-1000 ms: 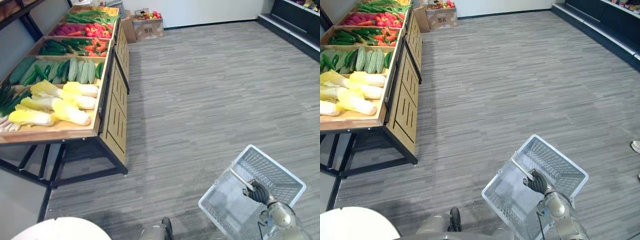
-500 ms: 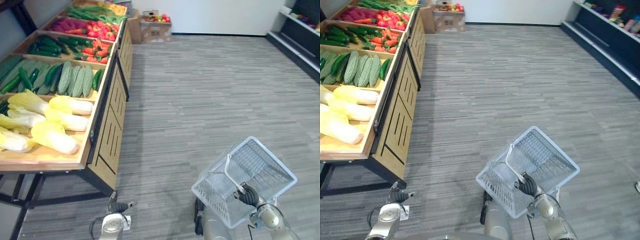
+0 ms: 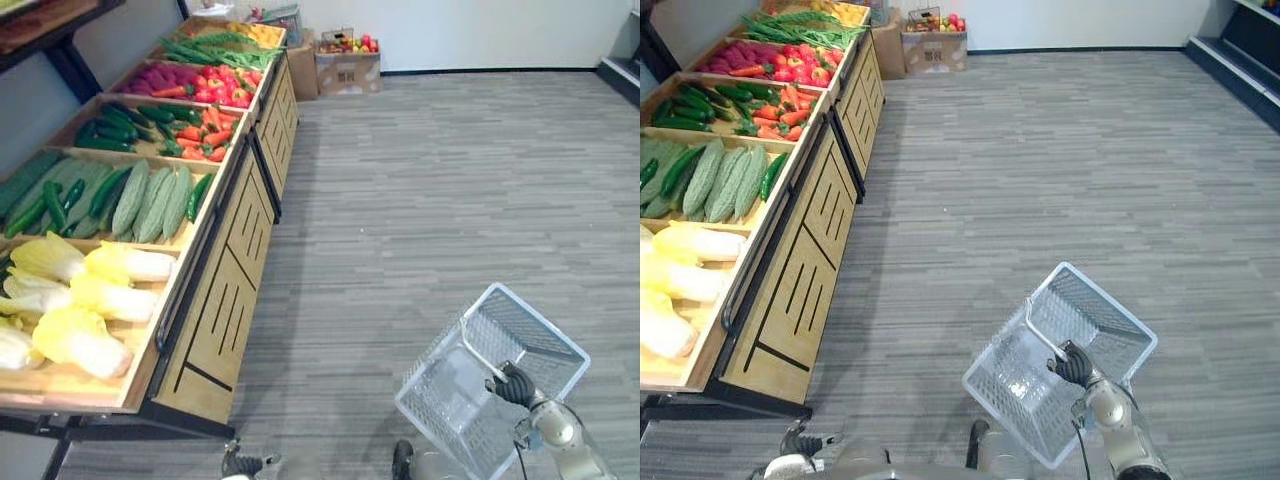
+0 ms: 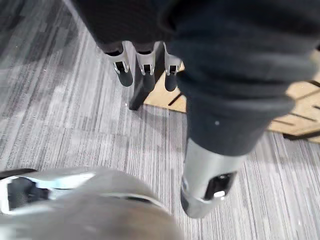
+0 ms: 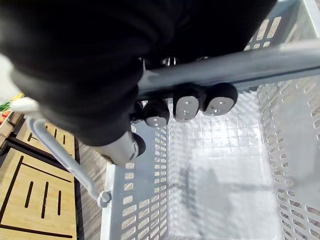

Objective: Pick vegetable in the basket

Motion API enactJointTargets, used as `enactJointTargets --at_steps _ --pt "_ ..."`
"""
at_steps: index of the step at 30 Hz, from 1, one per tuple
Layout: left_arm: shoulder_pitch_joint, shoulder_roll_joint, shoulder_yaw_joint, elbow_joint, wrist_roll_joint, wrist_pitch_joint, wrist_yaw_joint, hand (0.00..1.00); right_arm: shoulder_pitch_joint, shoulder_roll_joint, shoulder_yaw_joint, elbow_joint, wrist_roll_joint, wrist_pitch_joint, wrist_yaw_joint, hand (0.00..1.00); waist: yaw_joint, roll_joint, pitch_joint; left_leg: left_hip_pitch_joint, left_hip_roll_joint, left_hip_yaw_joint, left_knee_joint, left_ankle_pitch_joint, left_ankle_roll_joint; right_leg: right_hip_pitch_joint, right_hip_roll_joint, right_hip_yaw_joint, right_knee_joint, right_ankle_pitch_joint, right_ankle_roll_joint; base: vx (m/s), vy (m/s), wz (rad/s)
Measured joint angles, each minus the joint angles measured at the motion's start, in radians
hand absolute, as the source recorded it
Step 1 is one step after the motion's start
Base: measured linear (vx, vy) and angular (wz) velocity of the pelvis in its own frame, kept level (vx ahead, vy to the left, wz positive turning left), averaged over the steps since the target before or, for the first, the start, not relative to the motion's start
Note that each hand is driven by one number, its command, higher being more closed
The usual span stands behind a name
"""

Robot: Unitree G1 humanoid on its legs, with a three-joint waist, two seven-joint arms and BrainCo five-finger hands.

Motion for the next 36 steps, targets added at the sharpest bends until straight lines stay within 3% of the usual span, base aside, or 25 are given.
enactJointTargets --at_steps 2,4,5,6,7,8,10,13,14,16,18,19,20,21,23,25,26,28,30,32,33,34,35,36 --pt "0.038 -0.009 0.046 0.016 0.0 0.004 0.018 0.0 0.0 0.0 -0.005 0.002 -0.001 -0.002 0.0 1.0 0.009 -0.004 0.002 -0.037 -0.004 0.08 -0.116 -0.03 -0.003 0.047 -0.025 -0.008 -0.025 -0.009 0.016 0.28 0.086 0.24" --pt "0.084 -0.019 0.086 0.017 0.002 0.025 0.03 0.0 0.003 -0.01 -0.008 0.003 -0.003 -0.005 -0.001 1.0 0.021 -0.004 0.002 -0.042 -0.035 0.201 -0.4 -0.019 -0.01 0.089 -0.067 -0.038 -0.045 -0.025 0.063 0.21 0.16 0.41" --pt "0.093 -0.022 0.097 0.018 0.004 0.035 0.032 0.0 0.006 -0.014 -0.008 0.003 -0.005 -0.006 -0.001 1.0 0.021 0.002 -0.001 -0.041 -0.045 0.226 -0.49 0.005 -0.017 0.096 -0.075 -0.051 -0.045 -0.033 0.077 0.25 0.228 0.68" --pt "0.11 -0.025 0.111 0.018 0.014 0.057 0.035 0.0 0.017 -0.028 -0.007 0.003 -0.006 -0.008 -0.002 1.0 0.021 0.024 -0.009 -0.029 -0.059 0.27 -0.66 0.081 -0.037 0.112 -0.077 -0.081 -0.044 -0.049 0.103 0.27 0.272 0.74" --pt "0.129 -0.035 0.139 0.024 0.022 0.075 0.038 0.0 0.025 -0.041 -0.006 0.006 -0.01 -0.014 -0.003 1.0 0.022 0.055 -0.008 -0.009 -0.051 0.303 -0.77 0.147 -0.008 0.14 -0.064 -0.104 -0.041 -0.071 0.132 0.27 0.286 0.66" --pt "0.126 -0.037 0.156 0.042 0.024 0.088 0.039 0.0 0.025 -0.034 0.0 0.017 -0.018 -0.014 -0.004 1.0 0.031 0.051 -0.011 0.006 -0.072 0.314 -0.778 0.144 0.026 0.156 -0.078 -0.106 -0.044 -0.076 0.142 0.27 0.26 0.39" --pt "0.143 -0.043 0.175 0.053 0.033 0.119 0.039 0.0 0.027 -0.024 0.031 0.02 -0.025 -0.057 -0.005 1.0 0.047 0.009 -0.021 0.005 -0.116 0.368 -0.77 0.082 0.033 0.201 -0.12 -0.139 -0.112 -0.054 0.177 0.27 0.208 0.27" --pt "0.145 -0.064 0.181 0.055 0.053 0.14 0.035 0.0 0.014 -0.021 0.036 0.04 -0.036 -0.078 -0.006 1.0 0.05 -0.009 -0.026 0.005 -0.139 0.435 -0.712 0.019 0.089 0.23 -0.17 -0.167 -0.13 -0.047 0.2 0.27 0.176 0.32" --pt "0.145 -0.067 0.182 0.055 0.053 0.143 0.035 0.0 0.01 -0.02 0.036 0.046 -0.037 -0.078 -0.007 1.0 0.05 -0.012 -0.028 0.006 -0.148 0.435 -0.702 0.002 0.093 0.231 -0.183 -0.168 -0.118 -0.051 0.204 0.27 0.169 0.12" --pt "0.145 -0.073 0.182 0.054 0.053 0.151 0.032 0.0 0.007 -0.02 0.035 0.046 -0.058 -0.086 -0.008 1.0 0.047 -0.028 -0.027 0.028 -0.18 0.431 -0.701 -0.039 0.108 0.225 -0.228 -0.168 -0.038 -0.06 0.22 0.25 0.182 0.11" --pt "0.144 -0.066 0.171 0.051 0.059 0.153 0.021 0.0 -0.006 -0.017 0.035 0.043 -0.075 -0.087 -0.017 1.0 0.044 -0.037 -0.044 0.068 -0.219 0.414 -0.73 -0.06 0.113 0.106 -0.316 -0.146 0.287 -0.065 0.249 0.23 0.207 0.27" --pt "0.14 -0.043 0.149 0.034 0.059 0.153 0.017 0.0 -0.01 -0.006 0.036 0.042 -0.074 -0.087 -0.018 1.0 0.031 -0.062 -0.058 0.093 -0.251 0.382 -0.76 -0.06 0.113 0.004 -0.363 -0.099 0.535 0.009 0.287 0.25 0.124 0.71" --pt "0.132 -0.021 0.125 0.011 0.058 0.152 0.017 0.0 -0.008 0.008 0.037 0.045 -0.074 -0.086 -0.017 1.0 0.02 -0.072 -0.066 0.117 -0.267 0.344 -0.779 -0.057 0.118 -0.058 -0.37 -0.07 0.694 0.036 0.289 0.28 0.087 0.94" --pt "0.12 -0.004 0.106 0.0 0.052 0.15 0.018 0.0 -0.004 0.021 0.039 0.05 -0.074 -0.086 -0.017 1.0 0.018 -0.085 -0.068 0.135 -0.273 0.311 -0.793 -0.055 0.122 -0.094 -0.361 -0.061 0.785 0.021 0.274 0.39 0.029 1.11" --pt "0.088 0.018 0.067 -0.026 0.039 0.136 0.019 0.0 0.0 0.037 0.04 0.078 -0.074 -0.081 -0.024 1.0 0.016 -0.094 -0.071 0.177 -0.278 0.228 -0.82 -0.036 0.128 -0.149 -0.33 -0.091 0.855 -0.028 0.194 0.36 -0.034 1.15" --pt "0.059 0.01 0.04 -0.067 0.01 0.111 0.019 0.0 0.009 0.036 0.032 0.084 -0.072 -0.06 -0.048 1.0 0.011 -0.092 -0.071 0.201 -0.275 0.131 -0.836 -0.03 0.122 -0.177 -0.317 -0.129 0.769 -0.059 0.144 0.24 -0.078 1.25" --pt "0.057 0.007 0.035 -0.091 0.006 0.1 0.019 0.0 0.008 0.036 0.031 0.094 -0.071 -0.058 -0.054 1.0 0.005 -0.089 -0.069 0.205 -0.27 0.1 -0.839 -0.028 0.118 -0.177 -0.31 -0.139 0.709 -0.063 0.139 0.28 -0.174 1.44" --pt "0.051 -0.006 0.032 -0.152 0.005 0.067 0.016 0.0 0.0 0.036 0.027 0.163 -0.063 -0.054 -0.083 1.0 -0.003 -0.055 -0.065 0.211 -0.219 -0.014 -0.846 -0.022 0.095 -0.173 -0.24 -0.128 0.416 -0.055 0.152 0.32 -0.247 1.38" --pt "0.042 -0.004 0.033 -0.161 0.005 0.042 0.016 0.0 -0.004 0.038 0.005 0.189 -0.063 -0.061 -0.094 1.0 -0.002 -0.037 -0.052 0.211 -0.19 -0.09 -0.845 -0.022 0.064 -0.176 -0.203 -0.063 0.231 -0.031 0.174 0.24 -0.275 1.23" --pt "0.045 0.006 0.035 -0.161 0.002 0.029 0.016 0.0 -0.006 0.043 -0.03 0.226 -0.052 -0.065 -0.1 1.0 -0.002 -0.053 -0.05 0.208 -0.186 -0.159 -0.837 -0.035 0.027 -0.168 -0.187 0.039 0.097 0.039 0.178 0.21 -0.365 1.25" --pt "0.048 0.036 0.036 -0.161 0.0 0.021 0.016 0.0 -0.003 0.058 -0.06 0.259 -0.03 -0.065 -0.118 1.0 0.002 -0.08 -0.046 0.194 -0.191 -0.213 -0.812 -0.063 -0.012 -0.131 -0.18 0.131 0.028 0.156 0.165 0.16 -0.506 1.36" --pt "0.043 0.058 0.037 -0.147 -0.002 0.014 0.017 0.0 -0.003 0.071 -0.092 0.305 -0.022 -0.059 -0.132 1.0 0.002 -0.102 -0.038 0.193 -0.168 -0.225 -0.796 -0.092 -0.033 -0.099 -0.177 0.176 0.035 0.133 0.25 0.15 -0.536 1.27" --pt "0.043 0.055 0.037 -0.14 -0.006 0.013 0.016 0.0 -0.009 0.068 -0.099 0.322 -0.017 -0.054 -0.134 1.0 0.01 -0.079 -0.037 0.188 -0.131 -0.221 -0.787 -0.099 -0.047 -0.093 -0.145 0.18 0.041 0.116 0.236 0.15 -0.534 0.9" --pt "0.053 0.043 0.038 -0.14 -0.023 0.014 0.016 0.0 -0.016 0.063 -0.126 0.325 -0.012 -0.053 -0.143 1.0 0.022 -0.038 -0.036 0.176 -0.069 -0.225 -0.78 -0.094 -0.074 -0.092 -0.094 0.177 0.062 0.099 0.23 0.14 -0.427 0.66"
